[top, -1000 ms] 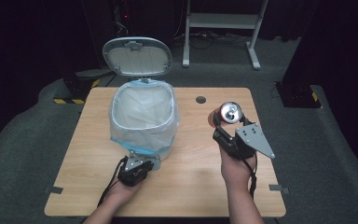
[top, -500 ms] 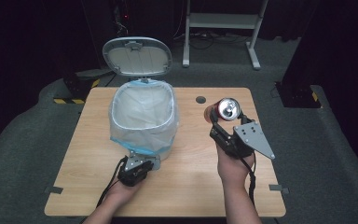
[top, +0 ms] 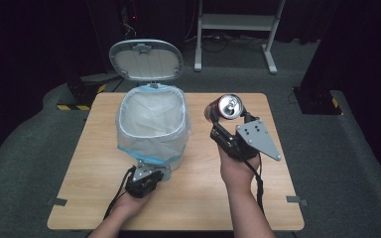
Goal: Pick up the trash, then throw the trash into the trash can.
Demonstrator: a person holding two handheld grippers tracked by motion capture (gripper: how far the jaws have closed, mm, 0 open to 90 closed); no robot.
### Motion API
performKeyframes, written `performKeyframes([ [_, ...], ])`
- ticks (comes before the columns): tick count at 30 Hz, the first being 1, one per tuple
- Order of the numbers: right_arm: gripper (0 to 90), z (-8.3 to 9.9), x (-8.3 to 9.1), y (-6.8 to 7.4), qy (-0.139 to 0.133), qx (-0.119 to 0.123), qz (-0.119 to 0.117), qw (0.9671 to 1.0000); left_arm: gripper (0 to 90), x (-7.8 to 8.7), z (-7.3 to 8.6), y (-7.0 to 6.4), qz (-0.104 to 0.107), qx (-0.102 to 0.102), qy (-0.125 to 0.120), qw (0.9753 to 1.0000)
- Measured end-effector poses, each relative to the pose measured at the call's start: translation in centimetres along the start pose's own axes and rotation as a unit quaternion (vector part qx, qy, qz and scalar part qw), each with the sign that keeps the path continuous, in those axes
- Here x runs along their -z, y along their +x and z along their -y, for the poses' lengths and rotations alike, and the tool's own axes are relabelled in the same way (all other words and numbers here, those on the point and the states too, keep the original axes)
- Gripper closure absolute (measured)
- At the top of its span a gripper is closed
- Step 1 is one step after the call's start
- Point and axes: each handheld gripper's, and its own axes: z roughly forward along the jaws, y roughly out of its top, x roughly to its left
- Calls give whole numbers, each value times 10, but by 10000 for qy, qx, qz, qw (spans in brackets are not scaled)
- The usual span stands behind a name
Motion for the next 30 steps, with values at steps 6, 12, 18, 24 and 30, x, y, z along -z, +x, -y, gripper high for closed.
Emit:
performKeyframes([
  [6,340,-8,-7,9,-48,27,-111,9999,801,0,0,1,38,53,-16,10000],
  [12,340,-17,-16,20,-138,50,-241,9996,801,0,0,1,34,39,-10,10000],
  [18,340,-26,-29,36,-189,24,-446,9988,801,0,0,1,58,60,-17,10000],
  [24,339,-31,-44,53,-213,-34,-683,9974,801,0,0,1,57,58,-16,10000],
  [30,339,-30,-61,71,-150,-57,-886,9959,801,0,0,1,70,63,-18,10000],
])
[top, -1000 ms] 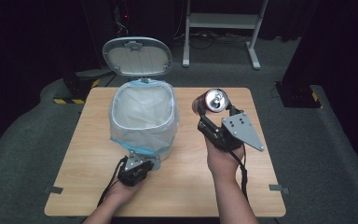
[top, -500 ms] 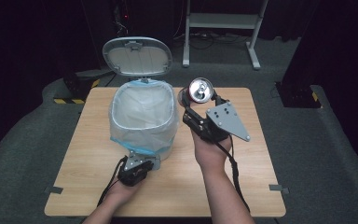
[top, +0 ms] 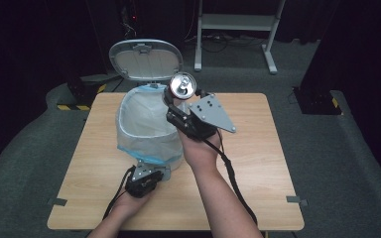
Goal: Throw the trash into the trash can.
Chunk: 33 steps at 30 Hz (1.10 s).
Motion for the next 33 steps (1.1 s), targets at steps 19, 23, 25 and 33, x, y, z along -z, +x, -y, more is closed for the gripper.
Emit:
performKeyframes([
  [19,338,8,-46,33,316,25,-395,9987,810,0,0,0,53,-69,31,10000],
  [23,334,10,-56,30,520,-42,-418,9978,819,0,0,0,61,1,3,10000],
  [25,325,11,-60,29,671,-111,-415,9968,819,0,0,0,62,-8,14,10000],
  [33,261,10,-60,25,734,-161,-331,9966,825,0,0,0,97,-18,18,9999],
])
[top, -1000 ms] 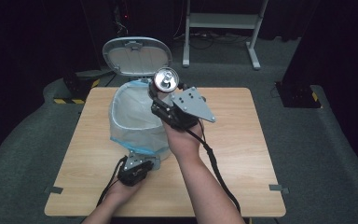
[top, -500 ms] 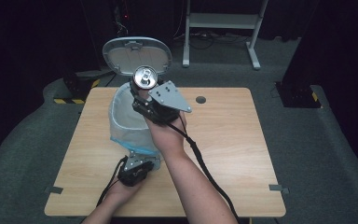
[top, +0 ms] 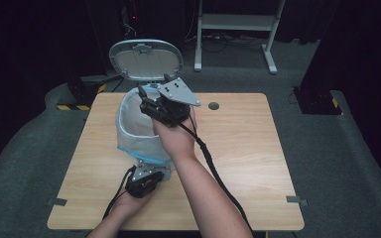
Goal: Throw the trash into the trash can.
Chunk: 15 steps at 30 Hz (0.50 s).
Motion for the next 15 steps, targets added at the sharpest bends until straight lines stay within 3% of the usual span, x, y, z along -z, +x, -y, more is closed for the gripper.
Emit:
performKeyframes([
  [15,271,2,18,5,-59,193,-55,9998,828,0,0,0,-3,5,-2,10000],
])
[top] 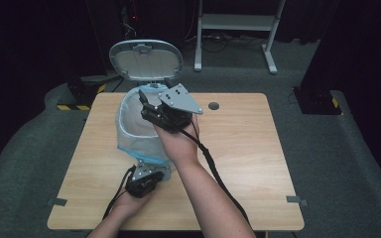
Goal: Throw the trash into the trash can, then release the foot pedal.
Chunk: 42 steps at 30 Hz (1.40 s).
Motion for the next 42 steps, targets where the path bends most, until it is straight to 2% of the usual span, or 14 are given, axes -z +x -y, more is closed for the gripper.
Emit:
performKeyframes([
  [7,271,8,17,-1,-26,92,4,10000,828,0,0,0,-3,11,-10,10000],
  [13,273,16,30,-9,33,115,84,9999,828,0,0,0,-4,15,1,10000],
  [23,272,37,58,-33,236,96,385,9989,828,0,0,-1,-27,-24,-15,10000],
  [26,272,49,68,-43,367,90,511,9980,826,0,1,-2,-61,-61,-22,10000],
  [29,272,68,79,-54,525,82,675,9963,824,2,2,-1,-41,-2,-55,10000],
  [32,273,97,88,-65,859,37,844,9927,769,6,4,3,162,167,-213,9995],
  [34,273,120,94,-72,1141,-59,924,9891,745,15,8,4,261,259,-585,9976],
  [35,272,133,97,-75,1293,-88,961,9869,743,19,9,5,294,298,-666,9969],
  [39,273,183,111,-88,1884,-288,1130,9752,727,33,12,8,100,232,-690,9973],
  [42,269,213,121,-99,2288,-449,1257,9643,709,41,15,16,-101,220,-654,9976],
])
